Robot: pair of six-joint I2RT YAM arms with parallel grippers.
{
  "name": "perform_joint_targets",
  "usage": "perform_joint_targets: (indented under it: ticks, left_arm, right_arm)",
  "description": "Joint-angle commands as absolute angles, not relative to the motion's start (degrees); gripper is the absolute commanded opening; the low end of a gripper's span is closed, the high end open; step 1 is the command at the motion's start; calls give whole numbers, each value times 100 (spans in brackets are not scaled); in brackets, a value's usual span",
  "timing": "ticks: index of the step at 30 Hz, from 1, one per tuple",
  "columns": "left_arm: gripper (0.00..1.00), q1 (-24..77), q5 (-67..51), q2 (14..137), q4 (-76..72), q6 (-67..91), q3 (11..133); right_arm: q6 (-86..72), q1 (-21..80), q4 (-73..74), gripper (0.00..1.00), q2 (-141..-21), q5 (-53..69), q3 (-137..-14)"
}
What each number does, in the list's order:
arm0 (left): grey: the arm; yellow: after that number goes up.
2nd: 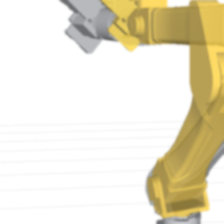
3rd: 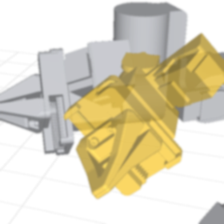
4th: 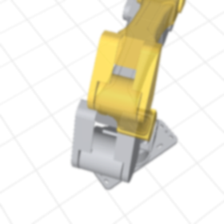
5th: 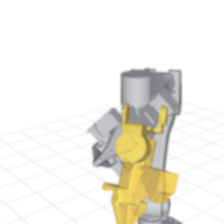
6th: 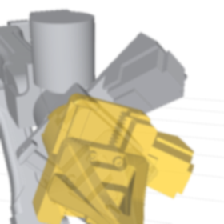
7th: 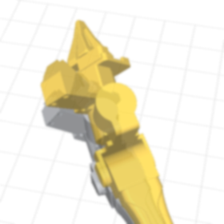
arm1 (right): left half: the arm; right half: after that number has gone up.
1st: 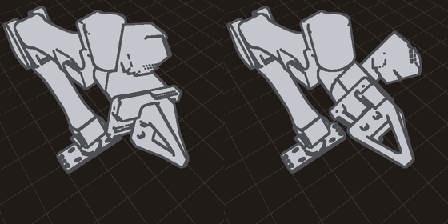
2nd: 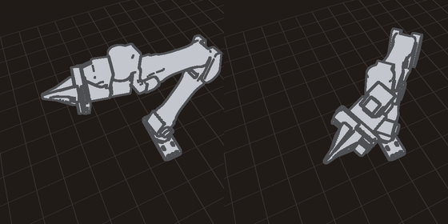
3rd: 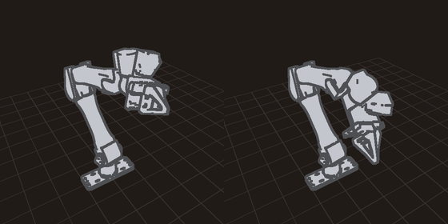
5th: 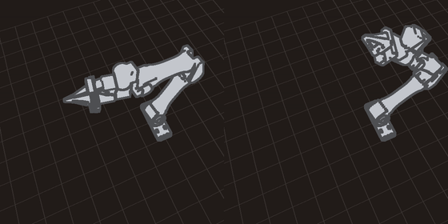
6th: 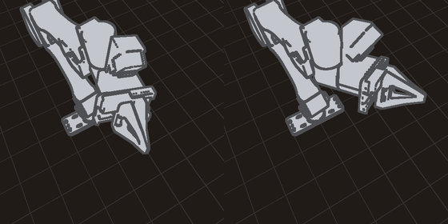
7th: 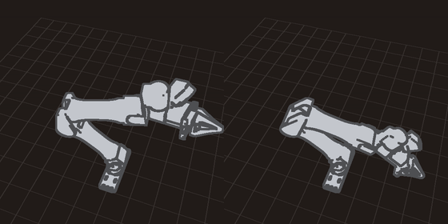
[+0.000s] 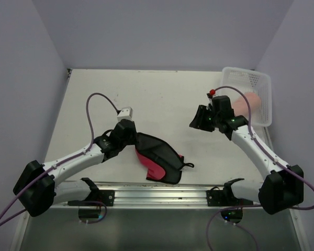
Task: Roll the towels
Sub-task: Flatten the towel
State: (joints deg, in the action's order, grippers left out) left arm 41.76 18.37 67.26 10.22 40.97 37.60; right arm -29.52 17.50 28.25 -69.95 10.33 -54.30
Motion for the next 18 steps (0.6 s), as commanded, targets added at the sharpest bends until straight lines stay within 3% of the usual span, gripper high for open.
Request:
perform_joint_targets:
  ticks: [1,9,18]
  left_arm:
    - [0,4035,2118,6715,808,3920,3823]
    - [0,3947,2698,6864,1256,3858,3885]
    - [0,3902,2549,6996,1178,3850,3779]
  right_arm:
    - [-2637,2169,3032,44,-7127,1380,-5248]
    - [-3058,2628,2251,46,-6856,1494,-3940]
    - [-3225,2628,1644,45,-6856,1688,-3525]
